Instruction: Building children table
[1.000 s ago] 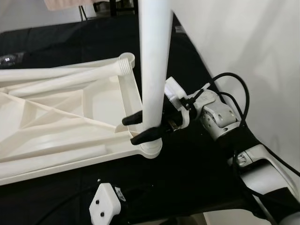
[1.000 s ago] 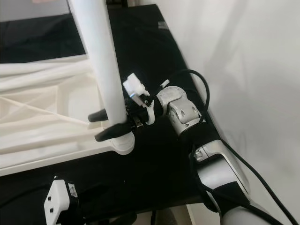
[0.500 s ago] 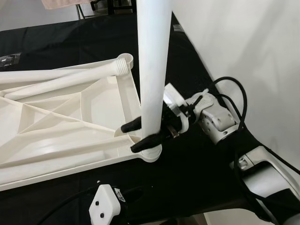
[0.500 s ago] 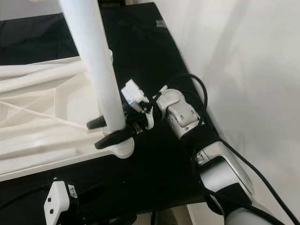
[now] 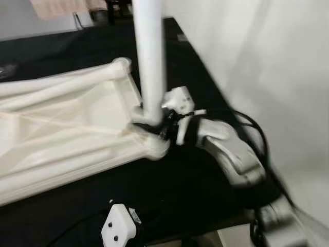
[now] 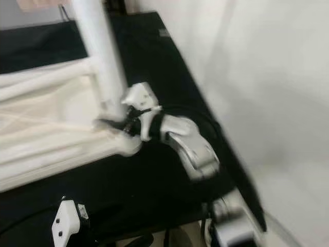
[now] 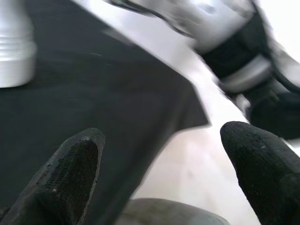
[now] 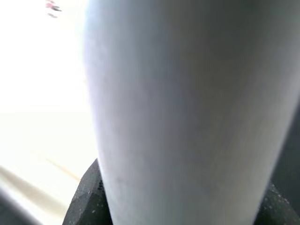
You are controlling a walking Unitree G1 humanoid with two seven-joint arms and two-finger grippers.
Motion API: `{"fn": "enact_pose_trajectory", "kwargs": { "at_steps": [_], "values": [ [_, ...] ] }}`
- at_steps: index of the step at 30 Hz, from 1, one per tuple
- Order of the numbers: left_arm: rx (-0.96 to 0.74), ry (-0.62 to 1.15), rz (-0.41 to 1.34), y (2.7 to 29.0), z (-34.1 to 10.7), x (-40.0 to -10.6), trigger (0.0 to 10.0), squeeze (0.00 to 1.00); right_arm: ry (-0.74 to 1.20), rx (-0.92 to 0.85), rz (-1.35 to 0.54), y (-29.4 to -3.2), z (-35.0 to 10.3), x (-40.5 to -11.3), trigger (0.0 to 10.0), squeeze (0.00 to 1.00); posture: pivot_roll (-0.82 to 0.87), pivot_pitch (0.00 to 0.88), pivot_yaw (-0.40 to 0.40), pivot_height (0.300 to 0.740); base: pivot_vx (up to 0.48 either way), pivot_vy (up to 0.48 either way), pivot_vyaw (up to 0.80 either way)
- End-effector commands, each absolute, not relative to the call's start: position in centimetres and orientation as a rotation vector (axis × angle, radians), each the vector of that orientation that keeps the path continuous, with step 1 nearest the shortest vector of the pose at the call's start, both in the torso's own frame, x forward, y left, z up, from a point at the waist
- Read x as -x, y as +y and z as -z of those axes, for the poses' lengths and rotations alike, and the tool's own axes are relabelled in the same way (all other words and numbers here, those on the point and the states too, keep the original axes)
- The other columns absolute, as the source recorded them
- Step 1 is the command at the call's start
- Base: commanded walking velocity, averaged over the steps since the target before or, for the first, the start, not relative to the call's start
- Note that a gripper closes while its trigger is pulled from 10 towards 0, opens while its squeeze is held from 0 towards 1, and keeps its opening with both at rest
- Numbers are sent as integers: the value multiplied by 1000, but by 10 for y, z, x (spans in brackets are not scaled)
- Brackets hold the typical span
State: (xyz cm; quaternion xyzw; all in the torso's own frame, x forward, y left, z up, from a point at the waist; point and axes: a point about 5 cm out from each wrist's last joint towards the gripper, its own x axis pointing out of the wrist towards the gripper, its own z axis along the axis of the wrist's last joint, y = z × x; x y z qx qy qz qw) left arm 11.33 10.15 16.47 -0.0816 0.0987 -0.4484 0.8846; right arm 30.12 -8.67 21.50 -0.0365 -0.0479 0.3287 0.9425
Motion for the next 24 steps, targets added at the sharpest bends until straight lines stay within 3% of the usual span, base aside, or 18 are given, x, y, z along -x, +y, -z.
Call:
{"fn": "enact_pose_trajectory", "kwargs": {
  "at_steps": [1, 7, 15, 16, 17, 24],
  "values": [
    [168, 199, 880, 108, -161, -121, 10000, 0, 131, 62, -398, -122, -172, -292, 10000, 0, -9, 236, -28, 740, 0, 0, 0],
    [85, 159, 778, 123, -155, -149, 10000, 0, 48, 90, -241, -136, -164, -292, 10000, 0, -11, 177, -7, 740, 0, 0, 0],
    [91, 140, 702, 130, -146, -167, 10000, 0, 134, 120, -165, -145, -156, -281, 10000, 0, -32, 129, 15, 740, 0, 0, 0],
    [86, 140, 707, 130, -145, -167, 10000, 0, 139, 101, -178, -147, -156, -280, 10000, 247, -33, 125, 17, 740, 0, 0, 0],
    [81, 139, 710, 130, -144, -168, 10000, 0, 138, 68, -207, -146, -157, -279, 10000, 1000, -32, 122, 19, 740, 0, 0, 0],
    [85, 134, 714, 131, -140, -175, 10000, 0, 20, -44, -316, -146, -177, -290, 10000, 1000, -33, 105, 24, 740, 0, 0, 0]
  ]
}}
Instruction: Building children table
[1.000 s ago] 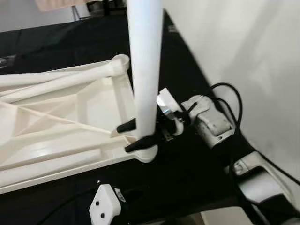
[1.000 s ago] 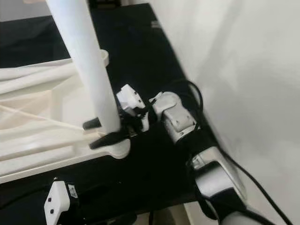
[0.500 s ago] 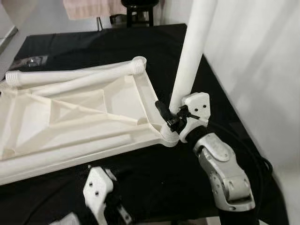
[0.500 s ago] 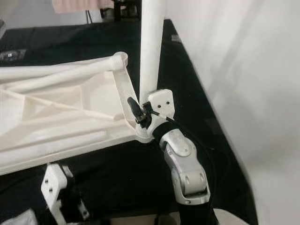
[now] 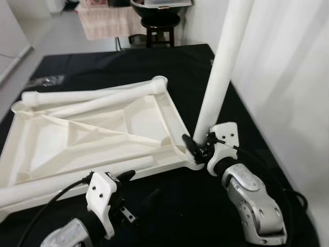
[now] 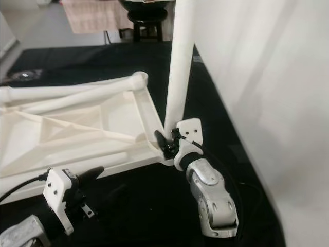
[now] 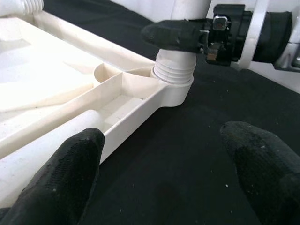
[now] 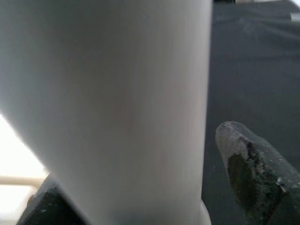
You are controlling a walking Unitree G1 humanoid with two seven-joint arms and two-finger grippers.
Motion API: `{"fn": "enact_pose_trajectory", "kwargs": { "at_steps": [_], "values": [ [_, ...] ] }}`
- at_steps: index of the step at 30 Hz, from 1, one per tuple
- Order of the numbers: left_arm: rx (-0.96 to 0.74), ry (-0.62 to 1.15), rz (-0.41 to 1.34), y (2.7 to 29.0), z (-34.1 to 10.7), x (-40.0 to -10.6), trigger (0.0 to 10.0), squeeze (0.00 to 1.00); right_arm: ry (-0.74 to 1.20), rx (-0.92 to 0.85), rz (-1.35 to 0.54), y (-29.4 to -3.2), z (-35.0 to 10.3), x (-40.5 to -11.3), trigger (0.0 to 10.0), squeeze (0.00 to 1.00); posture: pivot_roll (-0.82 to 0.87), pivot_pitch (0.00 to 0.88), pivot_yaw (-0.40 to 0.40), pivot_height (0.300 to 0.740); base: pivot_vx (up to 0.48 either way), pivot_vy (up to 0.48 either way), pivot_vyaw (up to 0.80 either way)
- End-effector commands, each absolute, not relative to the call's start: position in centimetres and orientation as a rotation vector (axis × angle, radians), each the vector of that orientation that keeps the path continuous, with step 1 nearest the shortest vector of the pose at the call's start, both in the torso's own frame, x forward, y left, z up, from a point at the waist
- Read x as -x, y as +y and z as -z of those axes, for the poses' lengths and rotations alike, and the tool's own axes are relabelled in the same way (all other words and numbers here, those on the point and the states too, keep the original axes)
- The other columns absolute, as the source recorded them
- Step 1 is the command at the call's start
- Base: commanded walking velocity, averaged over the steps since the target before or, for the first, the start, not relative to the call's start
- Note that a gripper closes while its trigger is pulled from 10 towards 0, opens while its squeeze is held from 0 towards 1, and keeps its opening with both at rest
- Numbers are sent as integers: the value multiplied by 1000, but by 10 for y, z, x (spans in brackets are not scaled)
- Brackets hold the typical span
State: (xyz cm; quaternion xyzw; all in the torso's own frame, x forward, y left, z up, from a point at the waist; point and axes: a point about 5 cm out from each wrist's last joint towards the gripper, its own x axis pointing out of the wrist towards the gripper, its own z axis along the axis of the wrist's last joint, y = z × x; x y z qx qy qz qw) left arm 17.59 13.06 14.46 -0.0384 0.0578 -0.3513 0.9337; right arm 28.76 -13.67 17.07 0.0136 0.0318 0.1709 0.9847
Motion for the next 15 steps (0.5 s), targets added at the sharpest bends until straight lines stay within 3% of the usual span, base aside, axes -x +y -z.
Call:
{"fn": "enact_pose_trajectory", "kwargs": {
  "at_steps": [1, 7, 8, 9, 10, 12, 15],
  "values": [
    [86, 132, 714, 131, -139, -175, 10000, 0, 14, -46, -316, -146, -179, -291, 10000, 1000, -33, 105, 24, 740, 0, 0, 0],
    [88, 128, 708, 131, -137, -177, 10000, 0, -31, -76, -422, -146, -191, -300, 10000, 1000, -22, 96, 18, 740, 0, 0, 0],
    [88, 125, 706, 131, -136, -178, 10000, 0, -63, -61, -519, -144, -200, -303, 10000, 231, -19, 93, 15, 740, 0, 0, 0],
    [88, 125, 706, 131, -136, -178, 10000, 0, -63, -61, -519, -144, -200, -303, 10000, 231, -19, 93, 15, 740, 0, 0, 0],
    [87, 123, 706, 131, -135, -179, 10000, 0, -86, -25, -634, -143, -208, -306, 10000, 0, -19, 91, 12, 740, 0, 0, 0],
    [88, 120, 725, 127, -134, -181, 10000, 0, -93, 67, -865, -145, -219, -313, 10000, 0, -14, 80, -1, 740, 0, 0, 0],
    [90, 117, 754, 124, -132, -182, 10000, 0, -84, 111, -994, -149, -226, -321, 10000, 0, -14, 74, -10, 740, 0, 0, 0]
  ]
}}
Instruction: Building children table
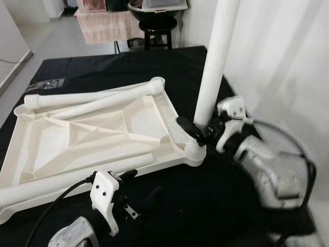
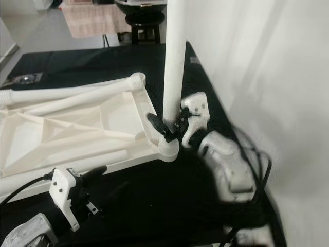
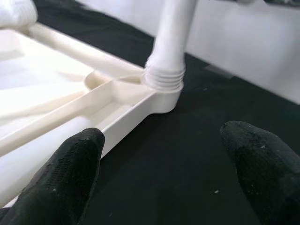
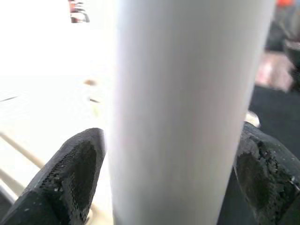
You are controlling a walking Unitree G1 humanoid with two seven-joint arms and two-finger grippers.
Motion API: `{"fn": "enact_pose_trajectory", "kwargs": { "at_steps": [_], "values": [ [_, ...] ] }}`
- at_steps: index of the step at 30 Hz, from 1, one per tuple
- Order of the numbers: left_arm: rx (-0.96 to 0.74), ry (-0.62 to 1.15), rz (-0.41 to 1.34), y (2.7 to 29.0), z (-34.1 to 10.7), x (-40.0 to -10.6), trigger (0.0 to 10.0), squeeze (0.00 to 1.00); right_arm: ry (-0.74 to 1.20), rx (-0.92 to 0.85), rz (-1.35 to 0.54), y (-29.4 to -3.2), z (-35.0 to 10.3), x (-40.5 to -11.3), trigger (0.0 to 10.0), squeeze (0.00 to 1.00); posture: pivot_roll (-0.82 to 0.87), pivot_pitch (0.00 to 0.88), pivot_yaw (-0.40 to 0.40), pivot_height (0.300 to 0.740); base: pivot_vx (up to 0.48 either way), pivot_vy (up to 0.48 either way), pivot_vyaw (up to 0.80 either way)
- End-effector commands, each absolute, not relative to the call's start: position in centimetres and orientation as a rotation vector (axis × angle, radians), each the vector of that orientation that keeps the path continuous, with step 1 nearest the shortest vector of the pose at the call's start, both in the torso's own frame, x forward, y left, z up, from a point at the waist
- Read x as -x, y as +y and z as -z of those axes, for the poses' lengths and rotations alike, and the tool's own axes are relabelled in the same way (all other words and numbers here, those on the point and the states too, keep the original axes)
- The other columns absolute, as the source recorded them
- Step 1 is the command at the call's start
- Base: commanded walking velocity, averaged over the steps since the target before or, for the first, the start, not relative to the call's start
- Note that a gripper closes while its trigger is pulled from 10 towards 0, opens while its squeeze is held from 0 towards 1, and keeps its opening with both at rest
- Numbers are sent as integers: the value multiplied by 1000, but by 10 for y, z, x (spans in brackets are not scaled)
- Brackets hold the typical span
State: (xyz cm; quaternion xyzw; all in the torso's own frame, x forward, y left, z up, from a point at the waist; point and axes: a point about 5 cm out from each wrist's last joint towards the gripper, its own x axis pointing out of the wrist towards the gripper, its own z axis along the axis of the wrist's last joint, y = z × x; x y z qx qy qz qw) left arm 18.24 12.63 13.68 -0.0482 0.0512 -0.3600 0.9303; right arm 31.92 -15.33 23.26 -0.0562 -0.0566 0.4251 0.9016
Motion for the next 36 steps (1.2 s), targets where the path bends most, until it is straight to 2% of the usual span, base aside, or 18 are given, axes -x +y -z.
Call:
{"fn": "enact_pose_trajectory", "kwargs": {
  "at_steps": [1, 2, 3, 4, 5, 6, 7, 15, 20, 22, 23, 24, 25, 27, 28, 30, 36],
  "values": [
    [90, 117, 754, 124, -132, -182, 10000, 0, -84, 111, -994, -149, -226, -321, 10000, 0, -14, 74, -10, 740, 0, 0, 0],
    [98, 114, 775, 121, -131, -184, 10000, 0, -61, 90, -1099, -149, -229, -331, 10000, 0, -15, 68, -14, 740, 0, 0, 0],
    [98, 114, 775, 121, -131, -184, 10000, 0, -61, 90, -1099, -149, -229, -331, 10000, 0, -15, 68, -14, 740, 0, 0, 0],
    [101, 114, 780, 121, -130, -184, 10000, 0, -48, 75, -1134, -148, -229, -334, 6431, 0, -16, 67, -16, 740, 0, 0, 0],
    [104, 112, 784, 120, -130, -185, 10000, 0, -47, 74, -1147, -147, -229, -338, 3294, 0, -15, 61, -17, 740, 0, 0, 0],
    [104, 112, 784, 120, -130, -185, 10000, 0, -47, 74, -1147, -147, -229, -338, 3294, 0, -15, 61, -17, 740, 0, 0, 0],
    [104, 110, 794, 119, -129, -186, 10000, 0, -24, 44, -1161, -142, -225, -348, 0, 0, -16, 57, -17, 740, 0, 0, 0],
    [108, 111, 789, 118, -126, -189, 10000, 0, 19, 51, -1183, -136, -213, -354, 0, 0, -11, 44, -24, 740, 0, 0, 0],
    [106, 94, 765, 118, -126, -193, 10000, 0, 74, 58, -1096, -142, -192, -350, 0, 0, -24, 43, -27, 740, 0, 0, 0],
    [105, 82, 751, 119, -127, -194, 10000, 0, 139, 50, -987, -145, -175, -337, 0, 0, -33, 43, -35, 740, 0, 0, 0],
    [107, 76, 737, 120, -127, -195, 10000, 0, 180, 49, -699, -143, -161, -332, 0, 0, -43, 41, -38, 740, 0, 0, 0],
    [107, 76, 737, 120, -127, -195, 10000, 0, 180, 49, -699, -143, -161, -332, 0, 0, -43, 41, -38, 740, 0, 0, 0],
    [108, 72, 728, 121, -127, -195, 10000, 0, 206, 54, -480, -146, -152, -328, 0, 0, -43, 41, -38, 740, 0, 0, 0],
    [110, 58, 692, 123, -127, -199, 10000, 0, 245, -4, -337, -126, -137, -291, 0, 0, -56, 42, -7, 740, 0, 0, 0],
    [110, 58, 692, 123, -127, -199, 10000, 0, 245, -4, -337, -126, -137, -291, 0, 0, -56, 42, -7, 740, 0, 0, 0],
    [105, 50, 676, 123, -127, -203, 10000, 0, 231, -25, -375, -108, -136, -280, 0, 0, -67, 25, 0, 740, 0, 0, 0],
    [76, 47, 679, 121, -125, -210, 10000, 0, 210, 13, -414, -103, -136, -296, 0, 0, -38, 0, -25, 740, 0, 0, 0]
  ]
}}
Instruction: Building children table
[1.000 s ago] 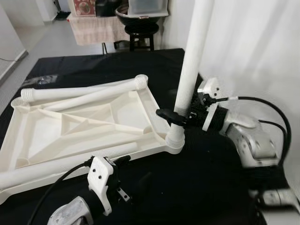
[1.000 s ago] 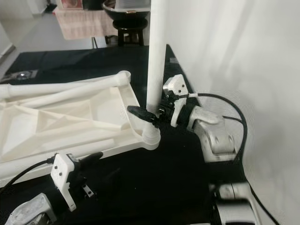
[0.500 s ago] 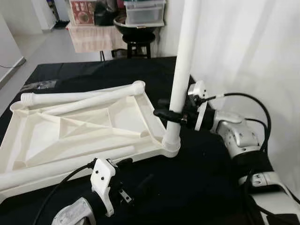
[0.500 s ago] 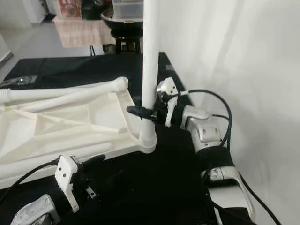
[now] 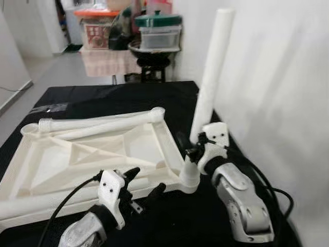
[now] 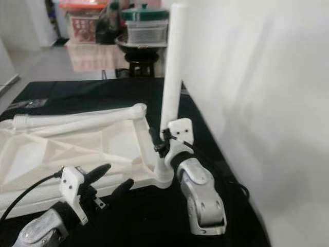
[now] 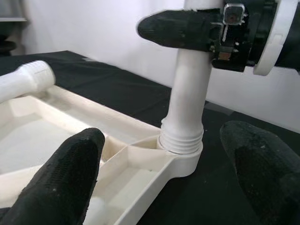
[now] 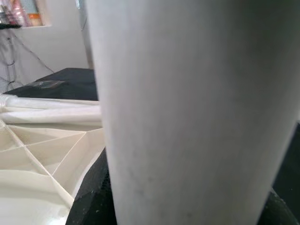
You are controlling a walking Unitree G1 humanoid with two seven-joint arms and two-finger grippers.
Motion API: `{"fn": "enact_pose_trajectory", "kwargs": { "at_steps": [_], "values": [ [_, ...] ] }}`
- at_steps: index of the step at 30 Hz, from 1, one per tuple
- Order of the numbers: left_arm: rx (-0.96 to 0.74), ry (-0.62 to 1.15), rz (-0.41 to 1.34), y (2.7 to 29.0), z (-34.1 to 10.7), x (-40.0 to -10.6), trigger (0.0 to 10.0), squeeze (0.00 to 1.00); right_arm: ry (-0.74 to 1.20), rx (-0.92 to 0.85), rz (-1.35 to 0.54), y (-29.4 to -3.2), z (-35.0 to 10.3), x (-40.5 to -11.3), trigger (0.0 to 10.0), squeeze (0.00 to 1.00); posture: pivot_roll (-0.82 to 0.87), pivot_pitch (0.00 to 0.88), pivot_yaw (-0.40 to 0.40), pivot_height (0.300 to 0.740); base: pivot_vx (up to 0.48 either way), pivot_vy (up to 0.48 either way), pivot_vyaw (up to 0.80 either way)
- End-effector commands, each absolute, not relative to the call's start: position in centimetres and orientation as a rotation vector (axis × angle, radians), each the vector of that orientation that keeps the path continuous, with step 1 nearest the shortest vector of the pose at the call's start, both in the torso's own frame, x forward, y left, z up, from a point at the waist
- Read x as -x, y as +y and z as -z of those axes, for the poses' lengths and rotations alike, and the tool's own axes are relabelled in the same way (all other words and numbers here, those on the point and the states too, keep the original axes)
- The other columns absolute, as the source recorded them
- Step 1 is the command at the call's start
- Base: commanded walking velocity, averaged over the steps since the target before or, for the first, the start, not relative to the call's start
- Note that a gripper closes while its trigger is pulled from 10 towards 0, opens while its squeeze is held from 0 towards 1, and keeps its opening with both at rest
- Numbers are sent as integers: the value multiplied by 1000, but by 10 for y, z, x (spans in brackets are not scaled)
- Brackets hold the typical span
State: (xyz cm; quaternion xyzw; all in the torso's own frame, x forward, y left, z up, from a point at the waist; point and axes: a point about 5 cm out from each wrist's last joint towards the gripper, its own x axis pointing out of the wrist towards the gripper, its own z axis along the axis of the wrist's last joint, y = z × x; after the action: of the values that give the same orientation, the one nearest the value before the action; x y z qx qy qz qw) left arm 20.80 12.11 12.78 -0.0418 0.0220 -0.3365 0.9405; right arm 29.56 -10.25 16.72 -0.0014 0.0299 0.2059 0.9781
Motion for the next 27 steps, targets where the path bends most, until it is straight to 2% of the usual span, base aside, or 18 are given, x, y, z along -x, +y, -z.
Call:
{"fn": "enact_pose_trajectory", "kwargs": {
  "at_steps": [1, 2, 3, 5, 6, 7, 9, 12, 14, 15, 16, 17, 22, 23, 24, 25, 26, 27],
  "values": [
    [68, 48, 669, 122, -124, -212, 10000, 0, 213, -21, -444, -98, -138, -300, 10000, 0, -41, 0, -23, 740, 0, 0, 0],
    [62, 46, 654, 123, -123, -214, 10000, 0, 205, -39, -514, -94, -142, -304, 10000, 0, -44, 0, -20, 740, 0, 0, 0],
    [61, 43, 640, 124, -123, -215, 10000, 0, 222, -53, -615, -91, -146, -306, 10000, 910, -41, 0, -19, 740, 0, 0, 0],
    [61, 40, 632, 125, -122, -217, 10000, 0, 236, -61, -681, -89, -148, -306, 10000, 910, -41, 0, -19, 740, 0, 0, 0],
    [57, 37, 629, 124, -122, -218, 10000, 0, 251, -26, -836, -90, -154, -299, 10000, 1000, -29, 0, -23, 740, 0, 0, 0],
    [57, 37, 629, 124, -122, -218, 10000, 0, 251, -26, -836, -90, -154, -299, 10000, 1000, -29, 0, -23, 740, 0, 0, 0],
    [52, 34, 630, 123, -121, -221, 10000, 0, 213, 58, -1064, -106, -172, -297, 10000, 1000, -25, 0, -31, 740, 0, 0, 0],
    [52, 34, 630, 123, -121, -221, 10000, 0, 213, 58, -1064, -106, -172, -297, 10000, 1000, -25, 0, -31, 740, 0, 0, 0],
    [61, 34, 638, 122, -119, -225, 10000, 0, 154, 83, -1144, -127, -188, -311, 10000, 1000, -27, 0, -34, 740, 0, 0, 0],
    [64, 34, 641, 121, -118, -226, 10000, 0, 141, 84, -1164, -133, -192, -316, 10000, 659, -27, 0, -34, 740, 0, 0, 0],
    [65, 34, 647, 121, -117, -227, 10000, 0, 143, 78, -1215, -136, -192, -319, 10000, 659, -24, 0, -34, 740, 0, 0, 0],
    [65, 35, 652, 121, -117, -228, 10000, 0, 150, 78, -1271, -137, -192, -321, 10000, 0, -17, 0, -32, 740, 0, 0, 0],
    [58, 38, 671, 121, -115, -230, 10000, 0, 156, 64, -1349, -134, -193, -333, 10000, 0, -5, 0, -31, 740, 0, 0, 0],
    [55, 39, 679, 120, -115, -230, 10000, 0, 160, 47, -1382, -131, -194, -336, 9255, 0, -4, 0, -30, 740, 0, 0, 0],
    [52, 40, 687, 120, -115, -230, 10000, 0, 160, 37, -1409, -129, -195, -339, 4118, 0, 1, 0, -32, 740, 0, 0, 0],
    [52, 40, 687, 120, -115, -230, 10000, 0, 160, 37, -1409, -129, -195, -339, 4118, 0, 1, 0, -32, 740, 0, 0, 0],
    [51, 41, 691, 120, -114, -231, 10000, 0, 169, 24, -1440, -127, -195, -340, 0, 0, 5, 0, -36, 740, 0, 0, 0],
    [51, 41, 691, 120, -114, -231, 10000, 0, 169, 24, -1440, -127, -195, -340, 0, 0, 5, 0, -36, 740, 0, 0, 0]
  ]
}}
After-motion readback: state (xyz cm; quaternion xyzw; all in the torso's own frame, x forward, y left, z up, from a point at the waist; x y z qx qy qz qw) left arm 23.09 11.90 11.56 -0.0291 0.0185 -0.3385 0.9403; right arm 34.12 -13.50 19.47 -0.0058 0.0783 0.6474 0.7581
